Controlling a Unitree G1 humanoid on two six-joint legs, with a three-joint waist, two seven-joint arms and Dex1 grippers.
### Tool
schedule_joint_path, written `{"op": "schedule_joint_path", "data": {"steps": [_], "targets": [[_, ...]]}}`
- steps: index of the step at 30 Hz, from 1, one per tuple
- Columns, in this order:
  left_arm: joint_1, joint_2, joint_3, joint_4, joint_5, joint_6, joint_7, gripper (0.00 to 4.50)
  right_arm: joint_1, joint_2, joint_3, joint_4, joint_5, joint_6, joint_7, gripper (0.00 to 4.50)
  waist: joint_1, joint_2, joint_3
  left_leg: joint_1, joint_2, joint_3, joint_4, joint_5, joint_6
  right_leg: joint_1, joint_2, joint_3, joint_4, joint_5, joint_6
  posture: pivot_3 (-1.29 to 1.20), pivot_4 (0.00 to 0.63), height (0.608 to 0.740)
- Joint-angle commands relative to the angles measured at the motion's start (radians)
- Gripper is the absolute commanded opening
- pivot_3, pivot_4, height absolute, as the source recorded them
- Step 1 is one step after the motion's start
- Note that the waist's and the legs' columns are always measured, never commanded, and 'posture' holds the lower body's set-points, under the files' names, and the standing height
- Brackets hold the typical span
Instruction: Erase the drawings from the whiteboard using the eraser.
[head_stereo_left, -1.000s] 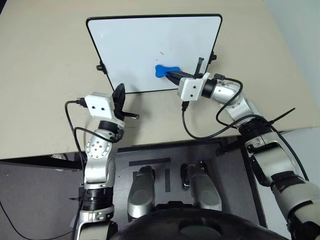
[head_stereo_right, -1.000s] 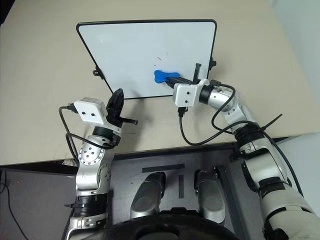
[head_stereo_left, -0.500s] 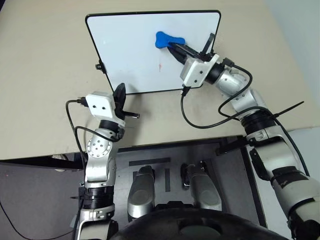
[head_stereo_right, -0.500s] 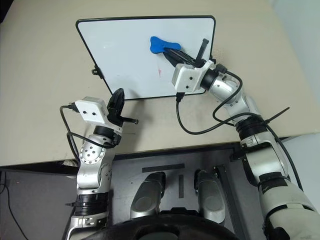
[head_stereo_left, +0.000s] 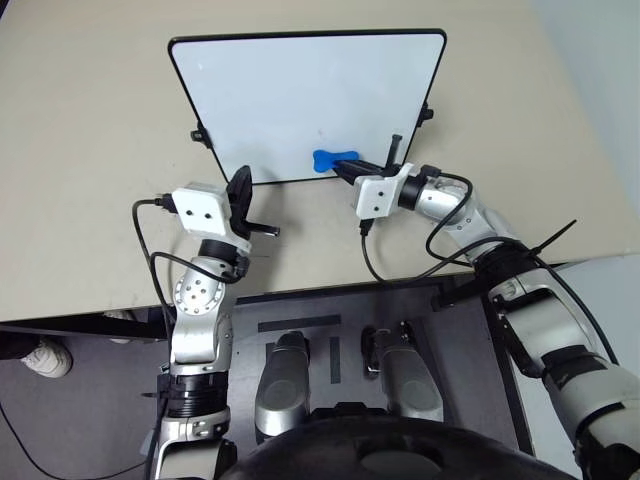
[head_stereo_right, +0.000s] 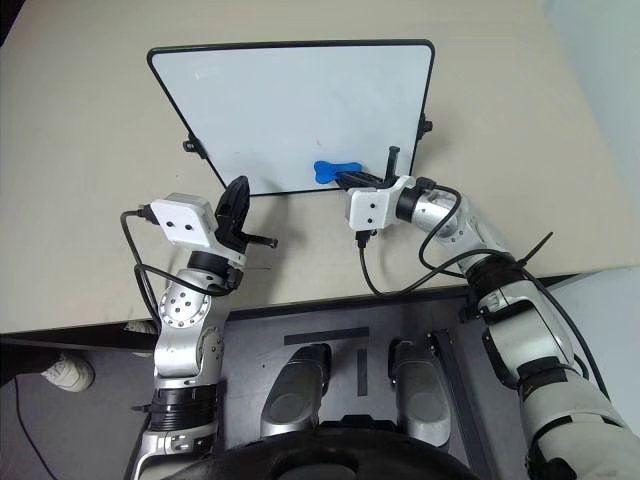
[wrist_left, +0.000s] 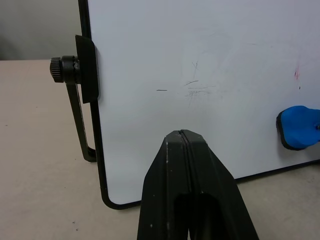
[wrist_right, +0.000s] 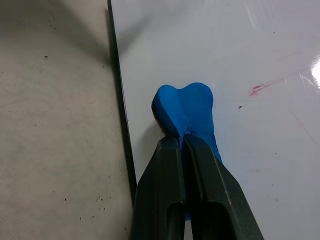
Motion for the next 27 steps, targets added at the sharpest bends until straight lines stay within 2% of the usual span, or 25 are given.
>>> {"op": "schedule_joint_path", "data": {"steps": [1, 8, 18, 23, 27], "targets": [[-0.016, 0.002, -0.004, -0.015, 0.004, -0.019, -0.001, 0.0, -0.045, -0.005, -0.044, -0.022, -0.003, 0.006, -0.07, 0.04, 0.0, 0.0, 0.0, 0.0, 0.0, 0.0, 0.0, 0.0, 0.0, 0.0, 0.0, 0.0, 0.0, 0.0, 0.0, 0.0, 0.15, 0.74], [-0.017, 0.004, -0.004, -0.013, 0.001, -0.018, -0.006, 0.0, -0.062, -0.014, -0.103, -0.08, 0.001, 0.0, -0.186, 0.04, -0.001, 0.0, 0.0, 0.0, 0.0, 0.0, 0.0, 0.0, 0.0, -0.001, 0.0, 0.0, 0.0, 0.001, -0.001, 0.0, 0.15, 0.74], [-0.018, 0.001, -0.007, -0.012, 0.001, -0.019, -0.007, 0.0, -0.032, -0.011, -0.121, -0.147, 0.016, 0.026, -0.195, 0.04, -0.001, 0.0, 0.0, 0.0, 0.0, 0.0, 0.0, 0.0, 0.0, -0.001, 0.0, 0.0, 0.0, 0.003, -0.003, 0.0, 0.15, 0.74], [-0.013, 0.004, -0.002, -0.016, -0.003, -0.017, -0.008, 0.0, 0.097, -0.047, -0.114, -0.296, 0.183, 0.066, 0.0, 0.04, 0.005, 0.0, 0.0, 0.0, 0.0, 0.0, 0.0, 0.0, 0.0, 0.0, 0.0, 0.0, -0.002, 0.001, 0.001, 0.0, 0.15, 0.74], [-0.008, 0.005, -0.003, -0.018, -0.007, -0.012, -0.013, 0.0, 0.245, -0.108, -0.11, -0.485, 0.346, 0.188, 0.182, 0.04, 0.007, 0.0, 0.0, -0.003, 0.0, 0.001, -0.001, -0.002, -0.002, 0.001, 0.0, -0.001, -0.01, -0.001, 0.003, 0.0, 0.15, 0.74]]}}
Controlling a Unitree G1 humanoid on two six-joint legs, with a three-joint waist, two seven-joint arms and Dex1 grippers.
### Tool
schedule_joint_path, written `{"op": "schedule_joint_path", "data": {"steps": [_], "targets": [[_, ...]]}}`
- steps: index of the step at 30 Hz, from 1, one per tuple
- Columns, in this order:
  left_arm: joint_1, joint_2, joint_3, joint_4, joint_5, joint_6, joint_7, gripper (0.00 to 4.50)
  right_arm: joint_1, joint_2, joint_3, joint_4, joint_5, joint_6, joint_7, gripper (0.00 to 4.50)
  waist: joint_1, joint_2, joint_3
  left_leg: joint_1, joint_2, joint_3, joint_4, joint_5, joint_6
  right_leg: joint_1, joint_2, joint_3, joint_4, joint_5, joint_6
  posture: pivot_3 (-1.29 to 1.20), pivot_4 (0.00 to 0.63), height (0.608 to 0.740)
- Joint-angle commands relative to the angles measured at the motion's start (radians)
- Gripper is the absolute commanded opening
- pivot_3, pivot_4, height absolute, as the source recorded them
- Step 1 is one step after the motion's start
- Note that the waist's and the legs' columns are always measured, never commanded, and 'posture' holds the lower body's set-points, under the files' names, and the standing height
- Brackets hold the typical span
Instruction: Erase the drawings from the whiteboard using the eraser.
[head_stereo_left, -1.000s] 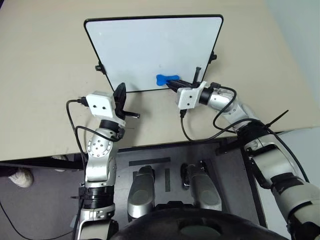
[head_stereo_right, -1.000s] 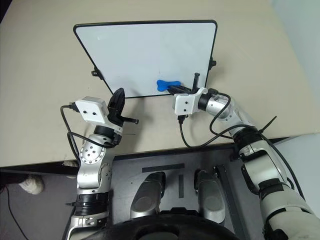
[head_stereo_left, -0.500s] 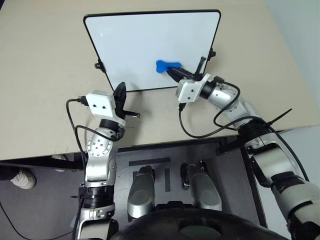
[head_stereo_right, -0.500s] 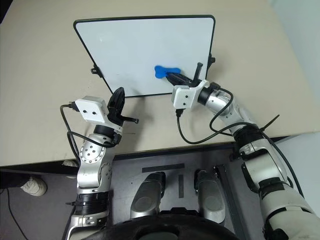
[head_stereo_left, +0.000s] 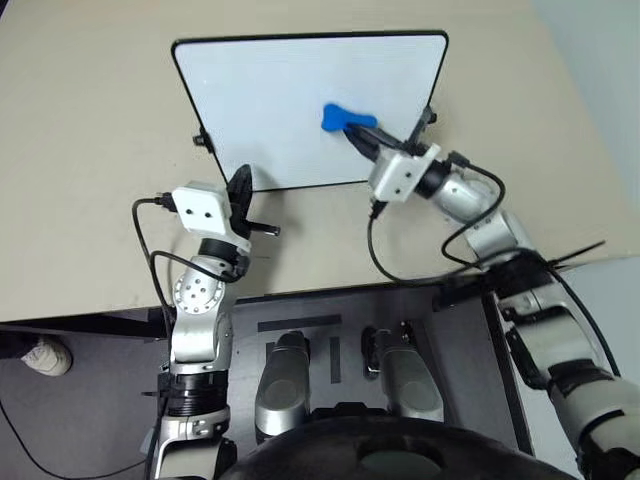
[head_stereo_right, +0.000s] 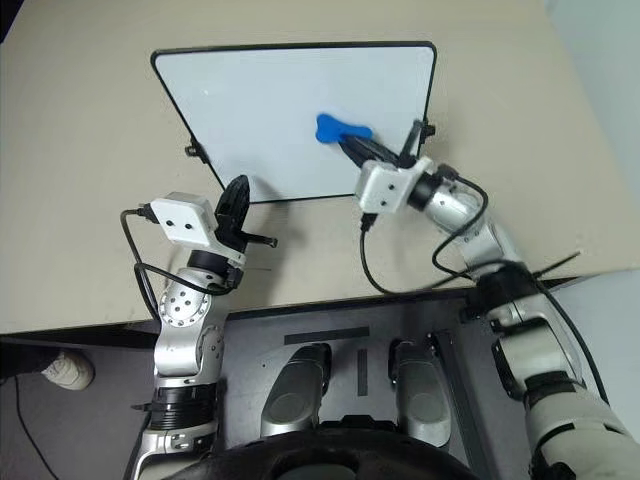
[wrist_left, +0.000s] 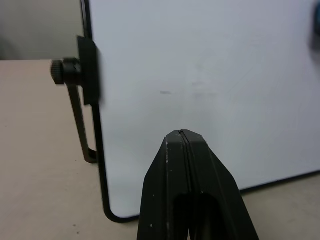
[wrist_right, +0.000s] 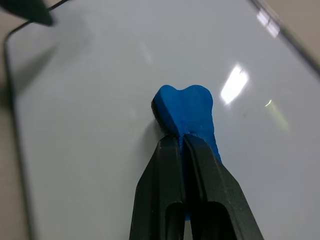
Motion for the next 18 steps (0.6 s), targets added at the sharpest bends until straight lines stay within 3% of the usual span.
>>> {"op": "schedule_joint_path", "data": {"steps": [1, 9, 14, 18], "targets": [[-0.003, 0.003, -0.007, -0.022, -0.005, -0.011, -0.01, 0.0, 0.103, -0.068, -0.024, -0.188, 0.145, 0.108, 0.154, 0.04, 0.0, 0.0, 0.0, -0.001, 0.0, 0.001, 0.0, -0.001, 0.0, 0.0, 0.0, 0.0, -0.002, 0.0, 0.001, 0.0, 0.15, 0.74], [-0.029, 0.029, 0.011, 0.008, -0.026, -0.008, -0.043, 0.0, 0.317, -0.2, -0.043, -0.346, 0.244, 0.34, 0.323, 0.04, 0.0, -0.001, 0.0, 0.001, 0.0, 0.002, 0.001, -0.006, 0.0, 0.002, 0.001, 0.0, -0.002, -0.003, 0.003, 0.0, 0.15, 0.74], [-0.044, 0.039, 0.008, 0.015, -0.027, -0.002, -0.056, 0.0, 0.353, -0.199, -0.066, -0.398, 0.291, 0.413, 0.356, 1.35, -0.003, -0.001, 0.0, 0.005, -0.001, 0.002, 0.002, -0.004, 0.002, 0.006, 0.002, 0.001, -0.001, -0.002, 0.003, 0.0, 0.15, 0.74], [-0.059, 0.041, 0.0, 0.018, -0.022, 0.004, -0.057, 0.0, 0.347, -0.188, -0.09, -0.412, 0.308, 0.428, 0.349, 2.69, -0.003, -0.001, 0.0, 0.005, -0.001, 0.002, 0.002, -0.001, 0.003, 0.007, 0.002, 0.002, -0.001, -0.002, 0.004, 0.0, 0.15, 0.74]]}}
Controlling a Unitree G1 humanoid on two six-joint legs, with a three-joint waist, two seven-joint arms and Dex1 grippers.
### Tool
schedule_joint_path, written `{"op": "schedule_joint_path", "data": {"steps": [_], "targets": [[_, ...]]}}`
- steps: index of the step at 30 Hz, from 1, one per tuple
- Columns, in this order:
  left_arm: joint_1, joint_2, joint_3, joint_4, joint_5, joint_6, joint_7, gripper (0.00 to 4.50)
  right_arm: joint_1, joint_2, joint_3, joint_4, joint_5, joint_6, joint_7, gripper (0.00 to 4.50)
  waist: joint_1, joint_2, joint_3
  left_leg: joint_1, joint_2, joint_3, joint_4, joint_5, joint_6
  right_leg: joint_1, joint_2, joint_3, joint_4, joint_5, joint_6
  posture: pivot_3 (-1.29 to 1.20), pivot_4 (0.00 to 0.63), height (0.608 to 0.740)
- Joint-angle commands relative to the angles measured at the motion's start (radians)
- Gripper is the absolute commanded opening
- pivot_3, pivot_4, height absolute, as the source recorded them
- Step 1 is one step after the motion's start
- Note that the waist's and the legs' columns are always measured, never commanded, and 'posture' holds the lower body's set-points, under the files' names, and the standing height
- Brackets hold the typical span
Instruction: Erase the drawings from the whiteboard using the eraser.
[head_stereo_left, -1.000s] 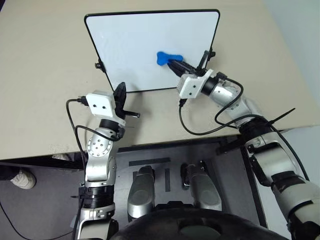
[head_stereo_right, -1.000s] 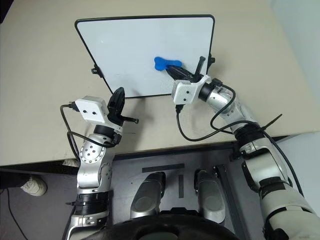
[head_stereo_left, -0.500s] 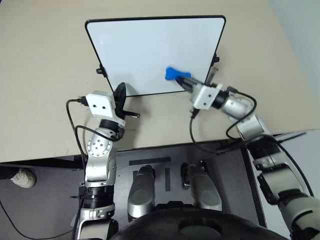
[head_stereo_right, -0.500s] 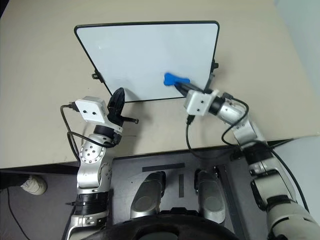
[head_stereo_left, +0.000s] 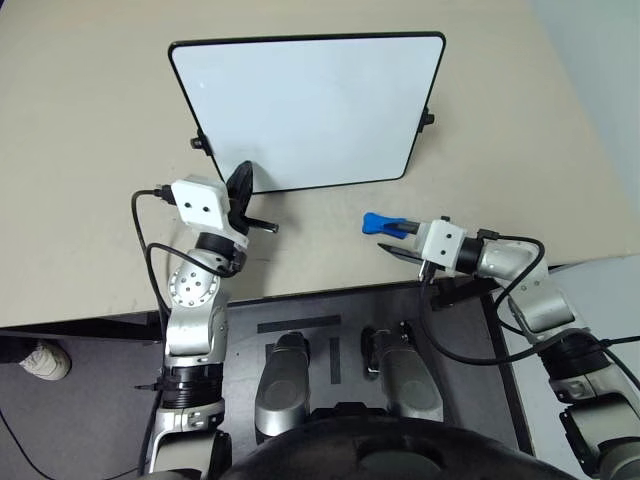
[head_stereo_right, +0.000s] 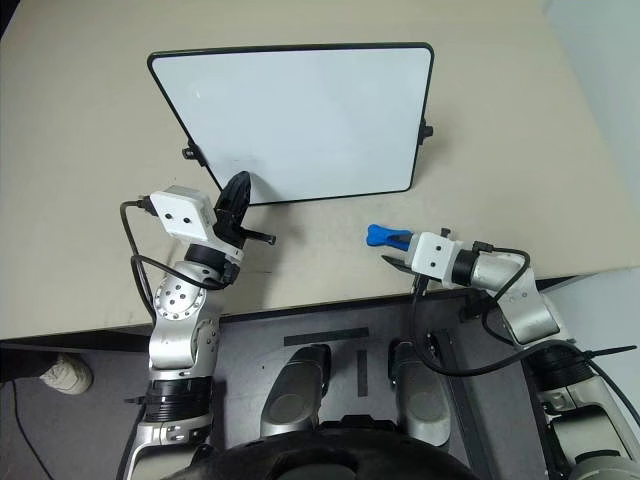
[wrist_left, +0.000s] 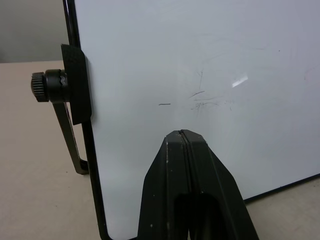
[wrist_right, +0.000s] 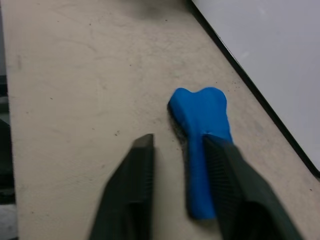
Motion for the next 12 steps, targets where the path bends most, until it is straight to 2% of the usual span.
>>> {"op": "schedule_joint_path", "data": {"steps": [1, 5, 12], "targets": [[-0.022, 0.008, -0.005, -0.017, -0.004, -0.001, -0.01, 0.0, -0.008, 0.009, -0.057, -0.045, 0.039, 0.007, -0.002, 3.05, 0.0, 0.0, 0.0, 0.0, 0.0, 0.0, 0.0, 0.0, 0.0, 0.0, 0.0, 0.0, 0.0, 0.0, 0.0, 0.0, 0.15, 0.74], [-0.009, 0.015, 0.003, -0.027, -0.006, 0.003, -0.012, 0.0, -0.004, 0.036, -0.089, -0.046, 0.019, -0.012, -0.049, 4.44, 0.0, 0.0, 0.0, 0.0, 0.0, -0.001, 0.0, 0.0, 0.0, 0.0, 0.0, 0.0, 0.0, 0.0, 0.0, 0.0, 0.15, 0.74], [-0.032, 0.045, 0.0, -0.029, -0.018, 0.031, -0.041, 0.0, 0.018, 0.07, -0.118, -0.097, 0.028, 0.014, -0.089, 4.48, 0.0, 0.0, 0.0, 0.0, 0.001, -0.001, 0.0, 0.0, 0.0, 0.0, 0.001, 0.0, 0.0, 0.0, 0.0, 0.0, 0.15, 0.74]]}}
